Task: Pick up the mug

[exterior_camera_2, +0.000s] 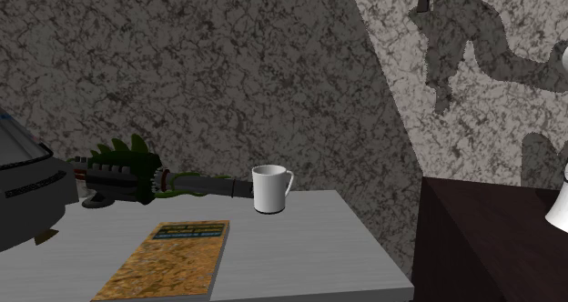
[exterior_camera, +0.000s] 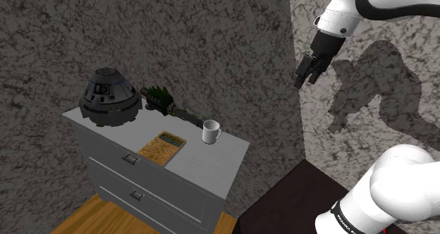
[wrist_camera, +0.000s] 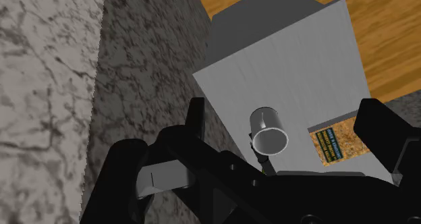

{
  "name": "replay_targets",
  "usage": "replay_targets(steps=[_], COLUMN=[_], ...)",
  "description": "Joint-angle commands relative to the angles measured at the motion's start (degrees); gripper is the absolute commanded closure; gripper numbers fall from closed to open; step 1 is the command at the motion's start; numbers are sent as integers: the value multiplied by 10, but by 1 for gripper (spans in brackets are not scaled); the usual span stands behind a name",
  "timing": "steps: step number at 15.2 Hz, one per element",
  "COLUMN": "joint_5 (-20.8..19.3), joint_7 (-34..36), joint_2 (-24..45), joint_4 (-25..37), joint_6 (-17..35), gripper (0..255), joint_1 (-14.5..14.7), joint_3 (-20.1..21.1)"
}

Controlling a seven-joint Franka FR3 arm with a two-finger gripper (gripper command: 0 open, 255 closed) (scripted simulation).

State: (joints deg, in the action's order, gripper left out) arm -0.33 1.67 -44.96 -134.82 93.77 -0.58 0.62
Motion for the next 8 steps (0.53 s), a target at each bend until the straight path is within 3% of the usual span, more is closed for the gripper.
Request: replay_targets(steps=[1,8], joint_5=[0,9], joint_7=[0,39], joint_2=[0,110], joint_4=[0,-21], joint_6=[0,122], gripper=[0,0], joint_1=[0,4], joint_3=[0,31])
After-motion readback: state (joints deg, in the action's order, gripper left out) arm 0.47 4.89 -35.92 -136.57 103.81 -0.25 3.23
